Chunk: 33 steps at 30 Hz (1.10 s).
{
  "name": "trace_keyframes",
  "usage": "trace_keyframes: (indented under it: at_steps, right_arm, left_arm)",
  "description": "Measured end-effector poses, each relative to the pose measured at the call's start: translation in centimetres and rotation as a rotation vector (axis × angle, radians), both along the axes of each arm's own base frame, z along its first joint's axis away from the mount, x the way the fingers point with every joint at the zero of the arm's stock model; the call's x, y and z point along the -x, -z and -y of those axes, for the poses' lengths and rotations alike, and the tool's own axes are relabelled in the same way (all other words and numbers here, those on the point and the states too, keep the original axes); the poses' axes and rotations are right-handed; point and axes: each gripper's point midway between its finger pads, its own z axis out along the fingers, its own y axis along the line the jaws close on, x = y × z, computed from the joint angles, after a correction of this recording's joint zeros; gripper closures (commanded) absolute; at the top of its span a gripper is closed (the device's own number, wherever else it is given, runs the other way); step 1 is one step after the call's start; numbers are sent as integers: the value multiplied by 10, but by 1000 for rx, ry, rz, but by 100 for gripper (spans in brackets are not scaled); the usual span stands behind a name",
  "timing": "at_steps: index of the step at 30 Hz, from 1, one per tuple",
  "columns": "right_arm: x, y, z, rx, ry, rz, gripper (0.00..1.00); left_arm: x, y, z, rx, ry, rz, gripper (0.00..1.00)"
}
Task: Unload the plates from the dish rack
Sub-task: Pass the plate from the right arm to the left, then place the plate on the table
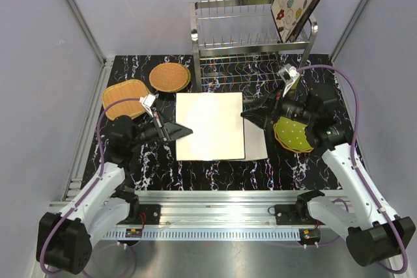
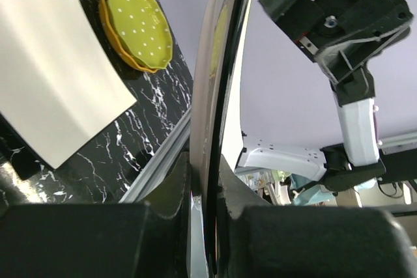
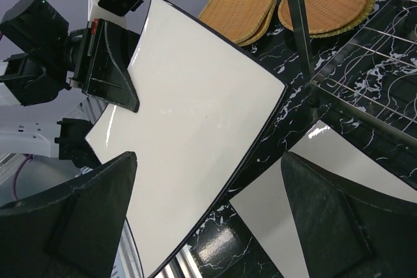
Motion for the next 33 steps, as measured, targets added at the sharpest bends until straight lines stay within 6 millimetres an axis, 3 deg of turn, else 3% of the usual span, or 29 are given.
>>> trace_keyframes:
  at_steps: [7, 22, 33]
  right_arm:
    - [-3, 0, 8, 1, 33, 11, 0]
    - [-12, 0, 19, -14, 95, 10, 0]
    - [-13, 6, 21, -25, 112, -8, 0]
  left_arm:
    - [-12, 23, 7, -12, -23, -62, 100]
    - [-21, 78, 64, -37, 39, -192, 100]
    - [-36, 129, 88, -80, -6, -316, 100]
